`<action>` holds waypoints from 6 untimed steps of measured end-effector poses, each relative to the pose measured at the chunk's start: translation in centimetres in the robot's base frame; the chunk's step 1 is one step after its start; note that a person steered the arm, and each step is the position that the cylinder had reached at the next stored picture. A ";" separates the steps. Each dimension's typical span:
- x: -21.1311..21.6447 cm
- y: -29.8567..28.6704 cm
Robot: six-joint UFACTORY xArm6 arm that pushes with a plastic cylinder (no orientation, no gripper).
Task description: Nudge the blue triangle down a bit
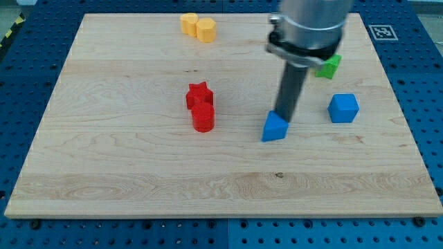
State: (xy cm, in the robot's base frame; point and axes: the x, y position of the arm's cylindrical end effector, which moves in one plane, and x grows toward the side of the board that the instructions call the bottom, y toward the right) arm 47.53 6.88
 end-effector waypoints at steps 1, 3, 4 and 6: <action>3.6 -6.5; 4.5 -7.6; 3.5 -4.5; 3.2 2.6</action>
